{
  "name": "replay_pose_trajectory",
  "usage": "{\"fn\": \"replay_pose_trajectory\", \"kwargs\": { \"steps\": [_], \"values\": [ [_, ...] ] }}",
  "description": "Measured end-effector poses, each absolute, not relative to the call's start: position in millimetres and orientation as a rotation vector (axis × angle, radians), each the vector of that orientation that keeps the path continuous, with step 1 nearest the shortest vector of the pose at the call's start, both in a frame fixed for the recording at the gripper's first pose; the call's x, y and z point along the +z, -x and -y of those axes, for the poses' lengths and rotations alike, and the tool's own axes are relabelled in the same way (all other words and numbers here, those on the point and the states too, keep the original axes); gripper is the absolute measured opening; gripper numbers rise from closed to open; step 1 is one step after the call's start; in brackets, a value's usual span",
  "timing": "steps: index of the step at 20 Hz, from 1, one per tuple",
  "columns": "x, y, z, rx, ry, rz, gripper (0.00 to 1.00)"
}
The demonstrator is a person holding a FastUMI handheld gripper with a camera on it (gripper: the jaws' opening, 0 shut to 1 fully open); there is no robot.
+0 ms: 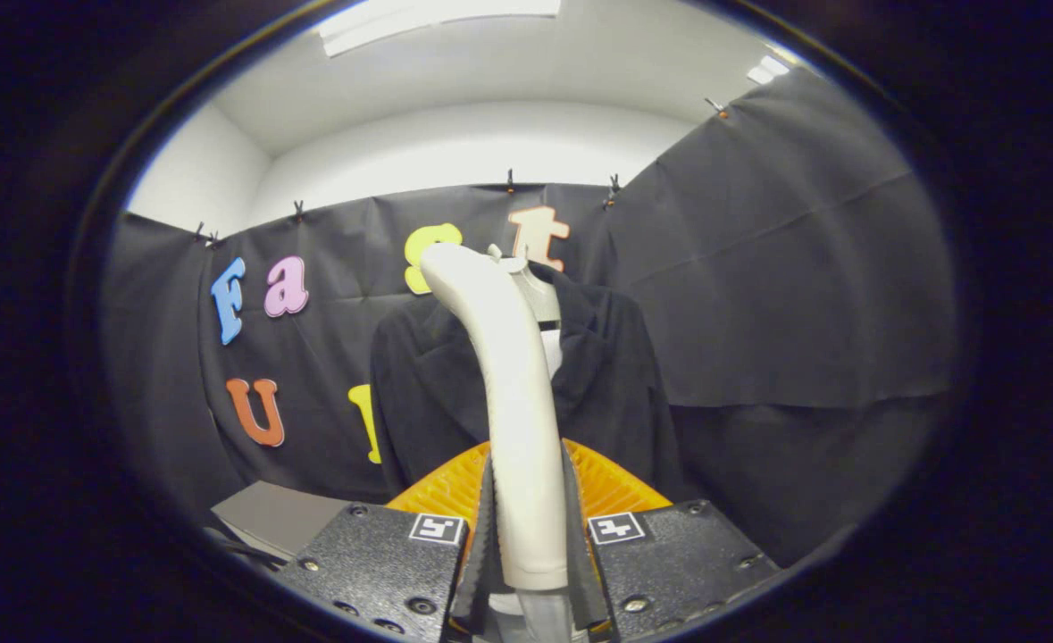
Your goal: Iron the clothes twice with a garment steamer, once on the left side and once on the right side.
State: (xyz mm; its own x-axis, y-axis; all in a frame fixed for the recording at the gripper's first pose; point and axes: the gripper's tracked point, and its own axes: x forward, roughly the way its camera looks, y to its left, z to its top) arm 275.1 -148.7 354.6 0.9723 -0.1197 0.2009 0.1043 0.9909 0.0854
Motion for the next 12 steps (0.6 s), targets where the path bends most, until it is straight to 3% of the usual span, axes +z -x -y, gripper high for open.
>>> {"fn": "replay_pose_trajectory", "kwargs": {
  "steps": [12],
  "values": [
    [332.4, -357.9, 91.8, -0.212, 0.121, 0.172, 0.37]
  ]
}}
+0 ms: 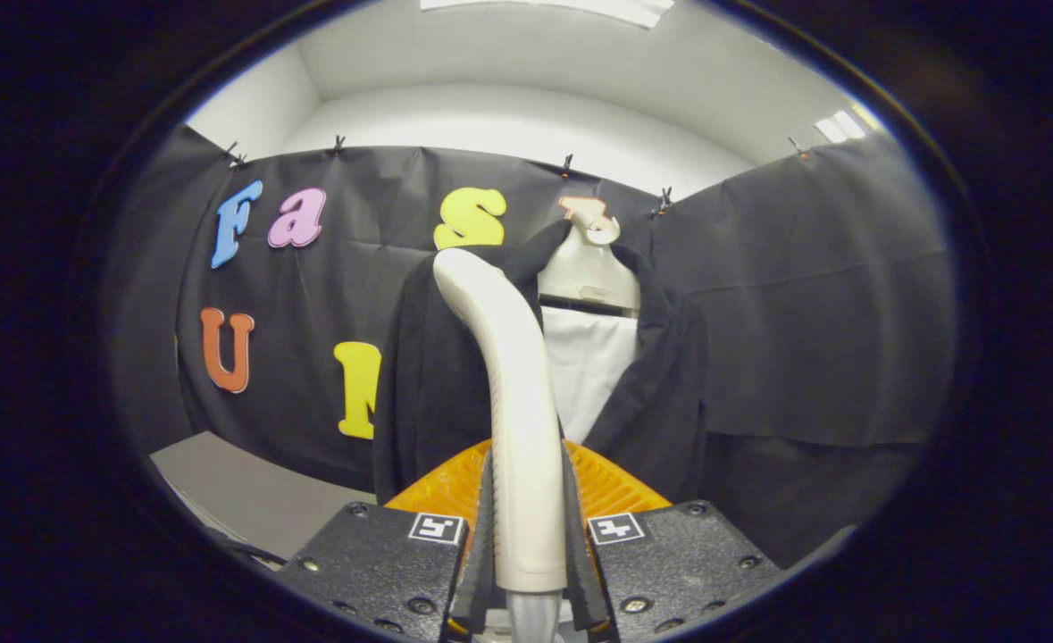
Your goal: Iron the clothes twice with a garment steamer, once on the left side and once on the right side.
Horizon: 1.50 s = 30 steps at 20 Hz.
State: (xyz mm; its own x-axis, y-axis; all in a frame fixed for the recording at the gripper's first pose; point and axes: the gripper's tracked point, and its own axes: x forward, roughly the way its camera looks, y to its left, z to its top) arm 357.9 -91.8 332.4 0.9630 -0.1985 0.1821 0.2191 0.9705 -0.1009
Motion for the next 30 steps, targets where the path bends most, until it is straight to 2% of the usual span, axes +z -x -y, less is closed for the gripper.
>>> {"fn": "replay_pose_trajectory", "kwargs": {
  "steps": [13, 30],
  "values": [
    [238.7, -355.3, 111.6, -0.271, 0.116, 0.023, 0.37],
    [115.5, -347.9, 138.4, -0.262, 0.072, -0.190, 0.38]
  ]
}}
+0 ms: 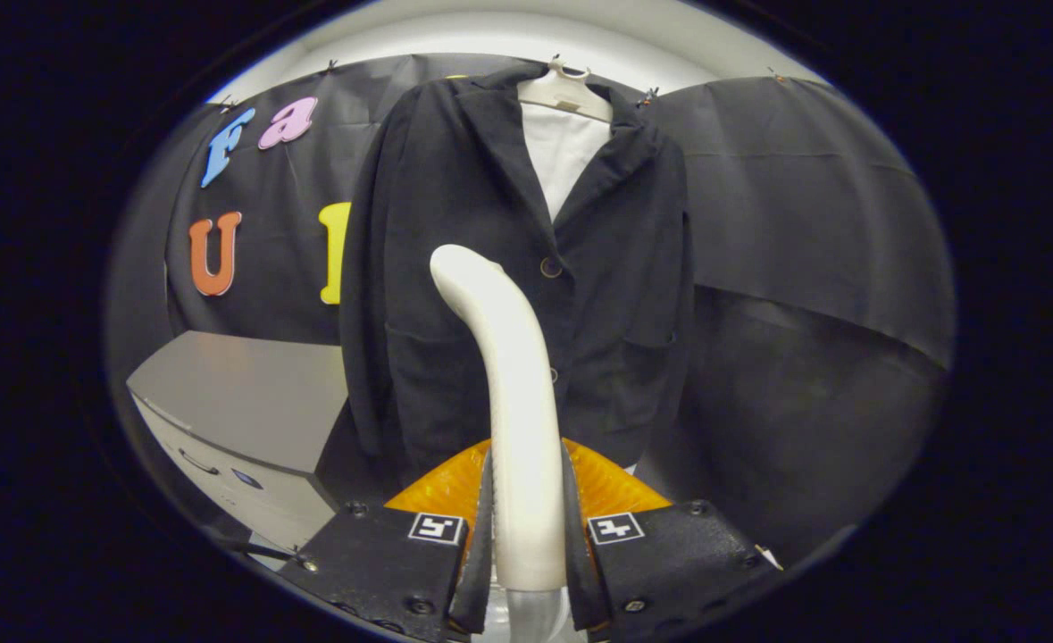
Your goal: Iron the clothes twice with a garment steamer, once on the left side and once on the right side.
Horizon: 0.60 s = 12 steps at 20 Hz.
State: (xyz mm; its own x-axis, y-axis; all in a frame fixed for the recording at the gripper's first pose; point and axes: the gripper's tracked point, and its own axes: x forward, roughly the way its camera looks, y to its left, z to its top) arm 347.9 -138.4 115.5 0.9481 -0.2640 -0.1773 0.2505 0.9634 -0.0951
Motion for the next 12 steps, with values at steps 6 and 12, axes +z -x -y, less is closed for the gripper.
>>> {"fn": "replay_pose_trajectory", "kwargs": {
  "steps": [6, 12],
  "values": [
    [79.1, -350.5, 140.4, -0.246, 0.056, -0.258, 0.38],
    [34.8, -352.1, 160.2, -0.227, 0.032, -0.334, 0.37]
  ]
}}
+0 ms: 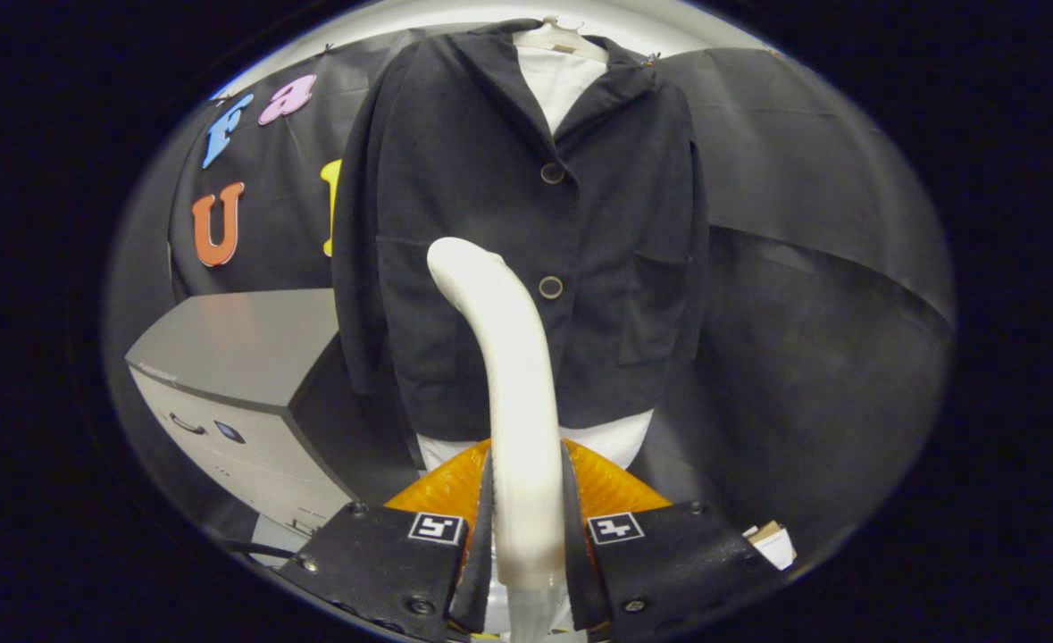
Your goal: Iron the clothes twice with a garment steamer, once on the left side and once on the right side.
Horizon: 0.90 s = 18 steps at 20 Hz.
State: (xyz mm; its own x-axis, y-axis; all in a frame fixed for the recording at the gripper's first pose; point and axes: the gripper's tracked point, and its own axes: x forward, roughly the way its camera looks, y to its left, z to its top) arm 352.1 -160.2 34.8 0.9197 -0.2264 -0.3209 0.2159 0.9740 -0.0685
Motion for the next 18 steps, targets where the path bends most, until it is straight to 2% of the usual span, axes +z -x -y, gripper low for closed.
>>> {"fn": "replay_pose_trajectory", "kwargs": {
  "steps": [11, 18],
  "values": [
    [-30.3, -332.6, 173.2, -0.179, 0.028, -0.453, 0.38],
    [-4.8, -269.0, 200.2, -0.245, -0.063, -0.407, 0.37]
  ]
}}
